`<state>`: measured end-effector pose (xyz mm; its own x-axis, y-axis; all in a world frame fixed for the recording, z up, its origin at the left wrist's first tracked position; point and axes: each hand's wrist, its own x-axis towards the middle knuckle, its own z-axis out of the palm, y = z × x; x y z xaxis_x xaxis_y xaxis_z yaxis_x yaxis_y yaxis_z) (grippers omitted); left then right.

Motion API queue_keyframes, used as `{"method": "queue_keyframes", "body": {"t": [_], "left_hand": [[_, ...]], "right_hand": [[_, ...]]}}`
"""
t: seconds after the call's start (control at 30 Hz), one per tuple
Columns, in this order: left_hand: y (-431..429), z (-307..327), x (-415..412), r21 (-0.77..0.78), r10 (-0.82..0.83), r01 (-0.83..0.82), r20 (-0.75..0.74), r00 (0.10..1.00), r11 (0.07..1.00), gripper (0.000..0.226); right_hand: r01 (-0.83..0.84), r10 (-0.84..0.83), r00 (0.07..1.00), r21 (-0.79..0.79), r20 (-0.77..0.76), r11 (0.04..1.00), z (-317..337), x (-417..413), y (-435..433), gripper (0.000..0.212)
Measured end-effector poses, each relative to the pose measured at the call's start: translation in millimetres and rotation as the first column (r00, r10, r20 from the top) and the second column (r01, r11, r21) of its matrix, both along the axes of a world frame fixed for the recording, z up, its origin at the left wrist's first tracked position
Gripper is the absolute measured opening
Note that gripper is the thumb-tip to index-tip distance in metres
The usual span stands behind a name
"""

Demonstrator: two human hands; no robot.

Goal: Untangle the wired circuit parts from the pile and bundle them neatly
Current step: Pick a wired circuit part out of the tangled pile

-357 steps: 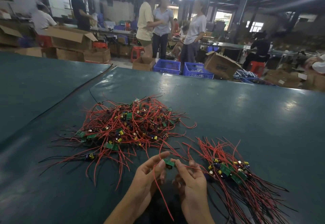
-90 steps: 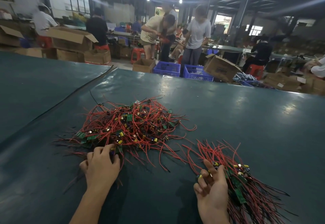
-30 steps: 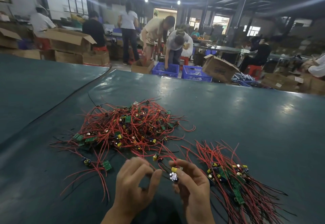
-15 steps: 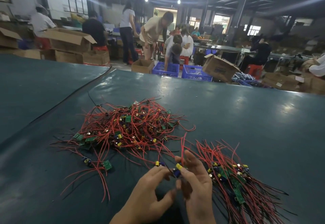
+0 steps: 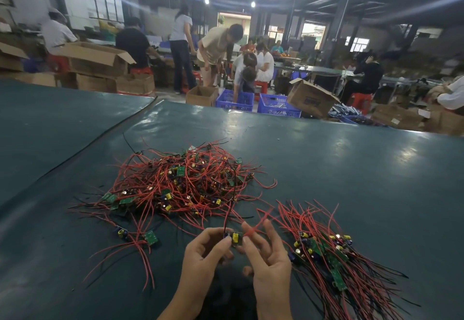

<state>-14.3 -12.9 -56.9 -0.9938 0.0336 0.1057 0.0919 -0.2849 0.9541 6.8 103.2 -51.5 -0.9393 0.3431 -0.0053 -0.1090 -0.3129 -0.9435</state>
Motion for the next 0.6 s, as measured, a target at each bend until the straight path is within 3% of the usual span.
{"method": "queue_keyframes", "body": {"t": [0.13,0.23,0.37,0.6], "left_hand": [[-0.9,-1.9,-1.7,0.006,-0.035,0.035,0.050,0.998,0.999,0.009],[-1.4,-0.6,-1.5,-0.008,-0.068,0.069,0.035,0.997,0.998,0.012],[-0.5,-2.2,-3.4,-0.016,-0.024,0.025,0.045,0.999,1.000,0.020],[1.7,-6.2,-8.6,0.100,0.043,-0.057,0.136,0.990,0.993,0.023]], "right_hand": [[-0.058,0.054,0.996,0.066,0.069,0.996,-2.4,-0.9,-1.0,0.018],[-0.003,-0.001,1.000,0.228,0.021,0.974,-2.2,-0.6,-5.1,0.025],[-0.016,0.026,0.999,0.295,-0.033,0.956,-3.5,-0.3,-7.2,0.025],[0.017,-0.026,0.995,0.094,0.093,0.995,-5.7,-5.1,-1.2,0.025]]}}
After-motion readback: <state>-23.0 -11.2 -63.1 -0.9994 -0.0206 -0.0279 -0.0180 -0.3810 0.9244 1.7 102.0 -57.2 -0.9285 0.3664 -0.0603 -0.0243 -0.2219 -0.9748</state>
